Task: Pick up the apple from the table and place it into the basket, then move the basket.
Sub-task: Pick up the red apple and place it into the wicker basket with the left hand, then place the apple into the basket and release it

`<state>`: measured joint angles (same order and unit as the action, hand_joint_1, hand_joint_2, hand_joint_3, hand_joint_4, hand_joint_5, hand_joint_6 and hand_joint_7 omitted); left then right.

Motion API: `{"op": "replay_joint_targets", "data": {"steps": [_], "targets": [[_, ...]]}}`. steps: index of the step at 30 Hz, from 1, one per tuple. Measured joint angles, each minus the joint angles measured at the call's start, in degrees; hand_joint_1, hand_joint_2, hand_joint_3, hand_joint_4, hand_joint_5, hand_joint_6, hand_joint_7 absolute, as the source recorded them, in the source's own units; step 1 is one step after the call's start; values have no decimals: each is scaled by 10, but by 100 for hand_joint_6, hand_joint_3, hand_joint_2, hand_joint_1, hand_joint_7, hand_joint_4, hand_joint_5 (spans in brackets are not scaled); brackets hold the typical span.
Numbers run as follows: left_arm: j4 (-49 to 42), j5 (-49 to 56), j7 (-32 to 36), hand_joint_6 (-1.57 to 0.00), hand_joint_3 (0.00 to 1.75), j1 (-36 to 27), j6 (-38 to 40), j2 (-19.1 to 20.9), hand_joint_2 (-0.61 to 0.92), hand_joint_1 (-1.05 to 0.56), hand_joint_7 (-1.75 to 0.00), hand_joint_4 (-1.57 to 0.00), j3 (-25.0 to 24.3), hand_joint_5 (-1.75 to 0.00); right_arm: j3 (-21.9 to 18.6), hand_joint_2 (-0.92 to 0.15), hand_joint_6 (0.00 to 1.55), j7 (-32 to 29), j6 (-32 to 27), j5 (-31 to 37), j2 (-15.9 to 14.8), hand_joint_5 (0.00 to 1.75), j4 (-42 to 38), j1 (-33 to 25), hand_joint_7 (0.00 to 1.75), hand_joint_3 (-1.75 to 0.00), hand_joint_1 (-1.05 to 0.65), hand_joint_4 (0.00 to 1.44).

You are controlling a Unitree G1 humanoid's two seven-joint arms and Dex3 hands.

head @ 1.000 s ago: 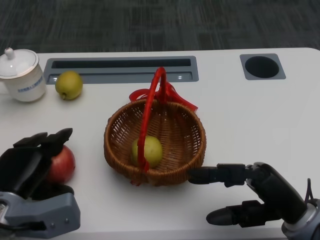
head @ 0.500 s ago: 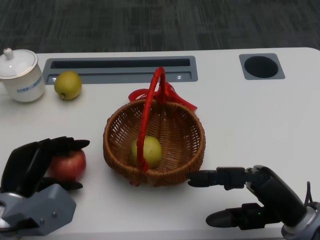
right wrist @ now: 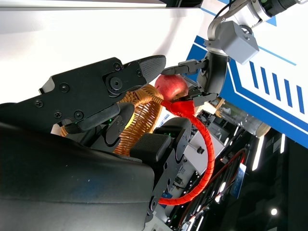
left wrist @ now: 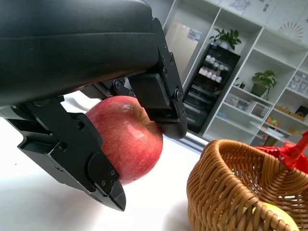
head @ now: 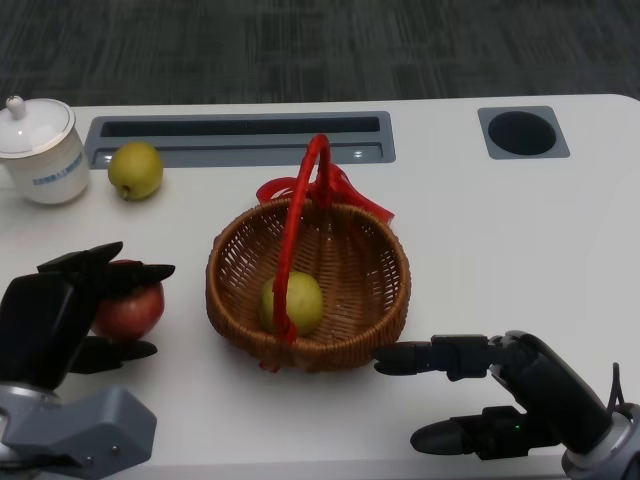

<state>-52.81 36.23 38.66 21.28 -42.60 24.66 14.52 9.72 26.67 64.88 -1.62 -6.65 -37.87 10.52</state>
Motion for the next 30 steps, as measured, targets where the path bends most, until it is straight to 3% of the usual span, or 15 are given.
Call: {"op": "replay_joint_targets", "data": {"steps": [9,15,21,30], "targets": [[87,4,45,-121,0,-23,-34,6,69,-2,-1,-130,-26,-1,3,-86,74,0,0,-1,0,0,0,0,0,0,-45,86],[210,1,41,-123,0,-53,-65,6,67,-8,-1,-132,-55,-1,3,-86,74,0,1,0,0,0,-1,0,0,0,-45,86],[345,-21,-15,-122,1,-76,-62,-8,70,-19,0,-133,-77,-1,6,-86,75,0,2,-1,0,0,-3,0,0,0,-44,86],[387,-54,-93,-123,0,-77,-64,-40,68,-21,-1,-132,-82,-1,10,-86,74,-1,2,0,1,0,-3,0,0,0,-43,86]]}}
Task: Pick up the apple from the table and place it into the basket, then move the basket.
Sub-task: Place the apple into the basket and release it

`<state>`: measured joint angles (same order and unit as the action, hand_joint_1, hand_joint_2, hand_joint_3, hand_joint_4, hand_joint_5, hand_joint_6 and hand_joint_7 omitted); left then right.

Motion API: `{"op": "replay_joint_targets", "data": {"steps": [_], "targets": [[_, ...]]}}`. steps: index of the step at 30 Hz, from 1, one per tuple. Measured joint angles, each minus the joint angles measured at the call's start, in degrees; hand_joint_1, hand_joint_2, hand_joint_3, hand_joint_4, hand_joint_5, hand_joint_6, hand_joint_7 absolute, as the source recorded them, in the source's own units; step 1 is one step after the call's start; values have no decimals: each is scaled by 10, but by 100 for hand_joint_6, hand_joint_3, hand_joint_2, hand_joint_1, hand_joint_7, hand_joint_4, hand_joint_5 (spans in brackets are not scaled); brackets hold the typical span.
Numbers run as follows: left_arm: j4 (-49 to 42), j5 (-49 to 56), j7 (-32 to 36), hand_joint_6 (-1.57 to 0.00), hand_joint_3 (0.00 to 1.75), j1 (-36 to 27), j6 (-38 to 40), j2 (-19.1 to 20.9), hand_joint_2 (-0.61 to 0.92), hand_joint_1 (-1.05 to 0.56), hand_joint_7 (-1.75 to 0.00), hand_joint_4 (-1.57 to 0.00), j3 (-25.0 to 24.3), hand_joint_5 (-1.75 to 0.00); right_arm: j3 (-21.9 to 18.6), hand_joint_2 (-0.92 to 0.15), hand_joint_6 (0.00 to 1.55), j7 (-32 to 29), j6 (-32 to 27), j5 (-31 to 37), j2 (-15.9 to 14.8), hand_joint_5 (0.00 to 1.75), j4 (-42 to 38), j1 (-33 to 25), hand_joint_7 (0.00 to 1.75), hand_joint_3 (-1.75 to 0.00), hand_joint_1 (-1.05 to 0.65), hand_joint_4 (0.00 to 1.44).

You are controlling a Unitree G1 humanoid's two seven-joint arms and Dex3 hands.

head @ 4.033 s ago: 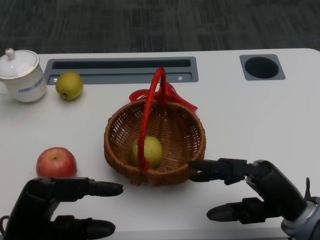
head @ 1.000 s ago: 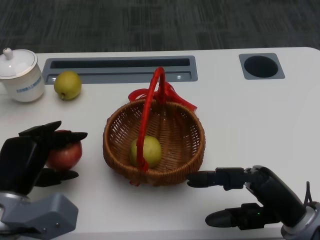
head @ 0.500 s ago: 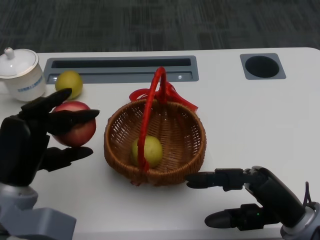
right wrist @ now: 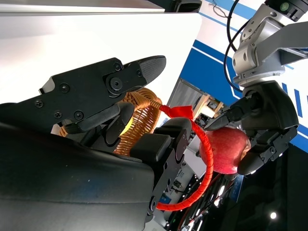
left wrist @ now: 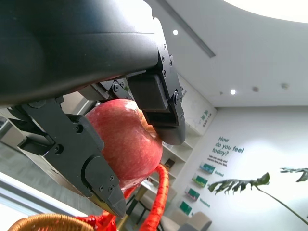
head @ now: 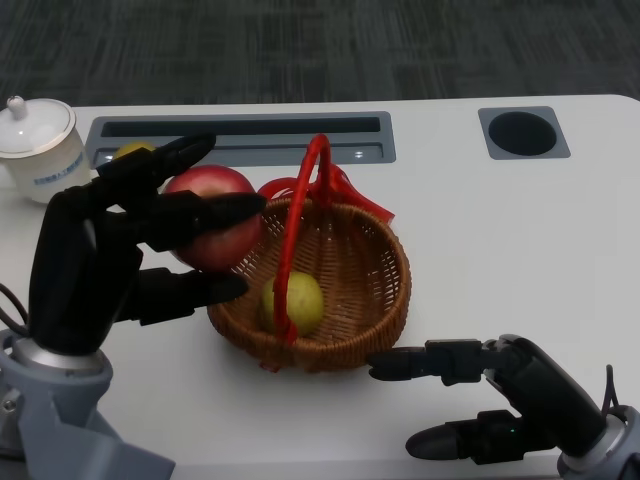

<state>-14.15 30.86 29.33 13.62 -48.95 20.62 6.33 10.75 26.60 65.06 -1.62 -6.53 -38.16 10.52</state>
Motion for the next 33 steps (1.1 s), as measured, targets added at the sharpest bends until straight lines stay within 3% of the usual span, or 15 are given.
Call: {"op": "replay_joint_targets", "data": {"steps": [12,15,19,23,26,29,33], "targets": [[-43,-40,-84,-123,1,20,11,-52,67,-12,0,-131,6,0,2,-85,75,-3,-3,0,0,0,11,-7,0,0,-43,86],[-71,-58,-103,-116,1,27,0,-58,68,-14,0,-127,8,0,1,-86,74,-4,-3,0,0,0,12,-9,0,0,-43,86],[-99,-81,-134,-80,0,38,-16,-61,66,-41,0,-97,10,0,1,-86,75,-7,-3,1,0,0,13,-10,0,0,-44,86],[-113,-82,-169,-42,0,44,-17,-55,64,-64,0,-56,11,0,1,-86,75,-12,-3,2,-1,0,14,-10,0,0,-44,86],[-115,-83,-198,-22,1,49,-11,-45,66,-76,0,-30,13,0,0,-86,75,-13,-3,2,-1,0,16,-10,0,0,-44,85],[-114,-89,-233,-13,1,51,-5,-34,69,-84,0,-18,15,0,0,-86,75,-13,-2,2,-2,0,17,-10,0,0,-44,86],[-112,-104,-264,-14,1,51,-6,-26,70,-83,-1,-20,18,-2,0,-87,75,-13,-1,1,-4,0,20,-10,0,0,-45,85]]}}
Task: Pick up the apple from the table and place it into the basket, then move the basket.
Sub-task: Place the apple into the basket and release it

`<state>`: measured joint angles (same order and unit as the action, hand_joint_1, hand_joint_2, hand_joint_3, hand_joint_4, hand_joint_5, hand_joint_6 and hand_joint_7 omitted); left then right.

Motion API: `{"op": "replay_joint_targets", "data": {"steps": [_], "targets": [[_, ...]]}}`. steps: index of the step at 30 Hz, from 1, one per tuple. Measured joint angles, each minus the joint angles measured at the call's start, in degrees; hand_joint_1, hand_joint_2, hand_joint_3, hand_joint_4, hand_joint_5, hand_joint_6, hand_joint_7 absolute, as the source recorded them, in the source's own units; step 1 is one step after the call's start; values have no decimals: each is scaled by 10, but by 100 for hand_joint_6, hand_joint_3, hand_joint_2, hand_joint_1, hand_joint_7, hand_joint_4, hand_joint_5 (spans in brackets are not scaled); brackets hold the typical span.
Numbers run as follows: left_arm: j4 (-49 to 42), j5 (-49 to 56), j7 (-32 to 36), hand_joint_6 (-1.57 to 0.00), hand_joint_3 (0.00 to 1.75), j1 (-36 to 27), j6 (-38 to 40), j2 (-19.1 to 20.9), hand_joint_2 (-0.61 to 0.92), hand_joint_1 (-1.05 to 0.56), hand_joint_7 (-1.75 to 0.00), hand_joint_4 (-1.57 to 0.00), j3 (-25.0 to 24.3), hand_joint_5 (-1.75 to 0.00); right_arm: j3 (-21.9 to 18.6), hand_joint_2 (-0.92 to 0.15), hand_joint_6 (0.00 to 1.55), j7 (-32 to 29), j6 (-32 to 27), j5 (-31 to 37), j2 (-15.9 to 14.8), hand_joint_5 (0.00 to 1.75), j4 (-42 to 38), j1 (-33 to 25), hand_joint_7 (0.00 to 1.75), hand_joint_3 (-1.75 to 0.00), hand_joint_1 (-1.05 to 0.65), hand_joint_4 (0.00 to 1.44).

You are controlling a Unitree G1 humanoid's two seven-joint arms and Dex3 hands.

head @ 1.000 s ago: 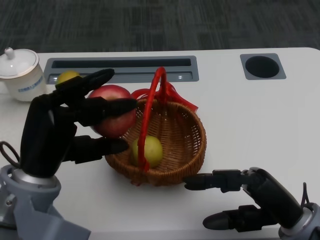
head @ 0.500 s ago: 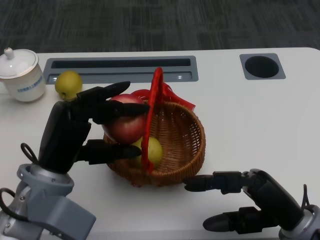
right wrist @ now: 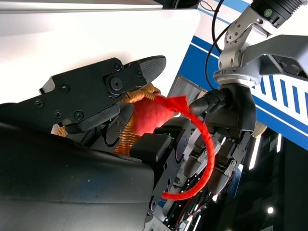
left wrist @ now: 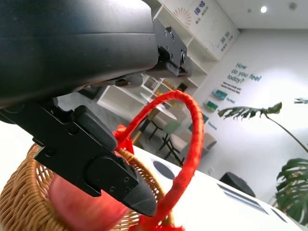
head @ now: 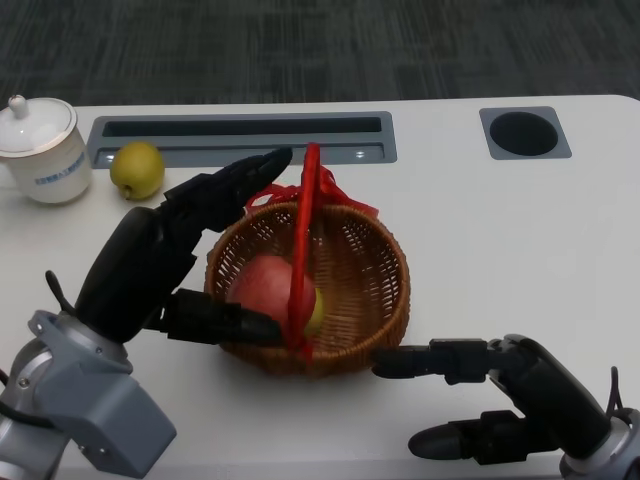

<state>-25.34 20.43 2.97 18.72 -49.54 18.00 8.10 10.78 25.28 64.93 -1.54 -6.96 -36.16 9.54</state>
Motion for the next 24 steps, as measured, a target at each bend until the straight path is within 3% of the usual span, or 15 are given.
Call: {"op": "replay_joint_targets", "data": {"steps": [11,17,24], "targets": [[23,-57,-9,-37,1,-29,-10,-19,72,-54,-4,-48,-20,-7,-3,-88,74,0,-1,-3,-31,0,77,-9,0,0,-46,82],[48,-99,-14,-57,0,-67,-23,-25,73,-50,-7,-62,-44,-7,-18,-88,73,0,-5,7,-69,0,136,16,0,0,-48,81],[46,-158,-42,-64,0,-94,-31,-14,73,-48,-4,-67,-77,-5,-10,-87,73,1,-11,9,-76,0,150,51,0,0,-46,82]]}}
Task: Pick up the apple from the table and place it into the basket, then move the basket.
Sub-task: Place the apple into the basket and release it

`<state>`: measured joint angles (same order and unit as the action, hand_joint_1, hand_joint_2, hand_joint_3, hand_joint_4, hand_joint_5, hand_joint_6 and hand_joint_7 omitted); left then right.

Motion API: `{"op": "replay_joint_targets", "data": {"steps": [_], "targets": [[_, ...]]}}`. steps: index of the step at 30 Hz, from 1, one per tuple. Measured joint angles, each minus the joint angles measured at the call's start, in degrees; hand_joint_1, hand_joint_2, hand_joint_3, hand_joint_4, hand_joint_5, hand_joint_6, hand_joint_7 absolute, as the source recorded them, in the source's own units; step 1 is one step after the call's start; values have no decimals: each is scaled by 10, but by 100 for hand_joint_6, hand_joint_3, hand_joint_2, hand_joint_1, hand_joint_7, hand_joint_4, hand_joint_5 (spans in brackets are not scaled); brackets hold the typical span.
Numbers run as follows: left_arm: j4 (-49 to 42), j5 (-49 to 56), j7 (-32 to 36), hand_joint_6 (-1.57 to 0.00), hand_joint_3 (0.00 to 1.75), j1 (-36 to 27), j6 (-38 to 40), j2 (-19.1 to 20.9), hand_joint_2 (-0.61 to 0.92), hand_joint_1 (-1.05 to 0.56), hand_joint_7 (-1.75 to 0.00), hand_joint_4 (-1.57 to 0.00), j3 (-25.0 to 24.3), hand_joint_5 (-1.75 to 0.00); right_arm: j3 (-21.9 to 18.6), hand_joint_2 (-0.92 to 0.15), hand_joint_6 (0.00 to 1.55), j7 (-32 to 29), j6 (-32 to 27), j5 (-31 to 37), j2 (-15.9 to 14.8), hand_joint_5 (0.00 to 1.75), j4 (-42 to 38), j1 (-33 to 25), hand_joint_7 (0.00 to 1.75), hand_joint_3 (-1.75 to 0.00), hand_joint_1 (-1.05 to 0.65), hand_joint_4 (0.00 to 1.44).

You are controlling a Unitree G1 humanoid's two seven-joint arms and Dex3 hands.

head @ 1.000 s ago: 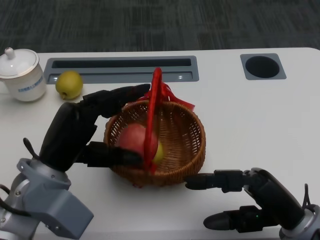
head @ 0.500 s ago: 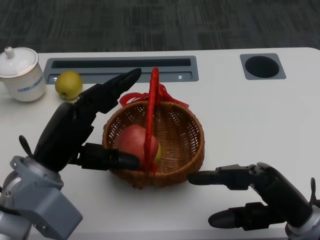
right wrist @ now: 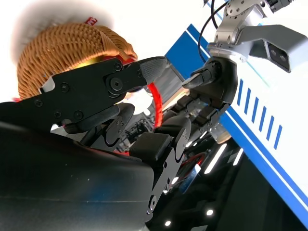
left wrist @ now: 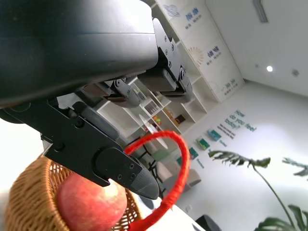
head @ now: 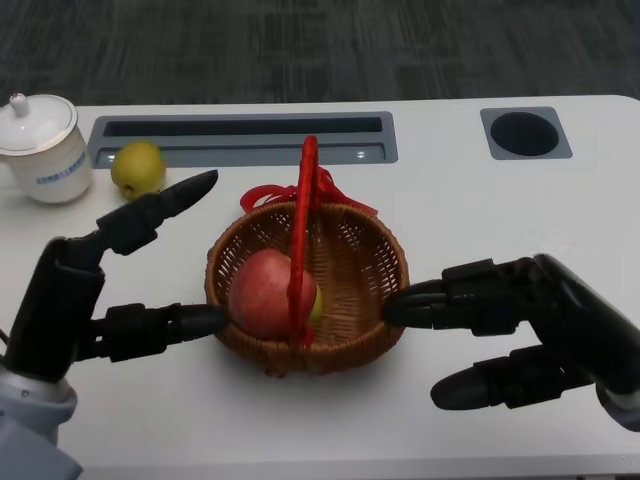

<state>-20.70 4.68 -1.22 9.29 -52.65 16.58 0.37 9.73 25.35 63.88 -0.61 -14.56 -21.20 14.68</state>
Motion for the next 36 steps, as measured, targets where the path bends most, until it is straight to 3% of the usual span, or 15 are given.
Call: {"op": "replay_joint_targets", "data": {"steps": [13,20,28,36], "targets": [[-18,-44,-68,-70,0,-37,30,17,73,-41,-3,-75,-31,-4,13,-87,73,4,9,46,-5,1,-56,78,1,-1,-46,82],[-37,-50,-114,-75,0,-39,46,26,74,-45,-3,-82,-31,-5,29,-81,78,-2,7,109,-7,1,-155,150,1,0,-42,87],[-44,-50,-132,-78,0,-40,59,32,73,-46,-2,-86,-32,-3,59,-84,77,-81,24,235,2,0,-306,242,0,-1,-50,86],[-49,-50,-133,-79,1,-40,60,27,75,-48,-1,-87,-31,-2,111,-86,75,-122,-3,317,4,0,-376,302,0,-1,-50,81]]}}
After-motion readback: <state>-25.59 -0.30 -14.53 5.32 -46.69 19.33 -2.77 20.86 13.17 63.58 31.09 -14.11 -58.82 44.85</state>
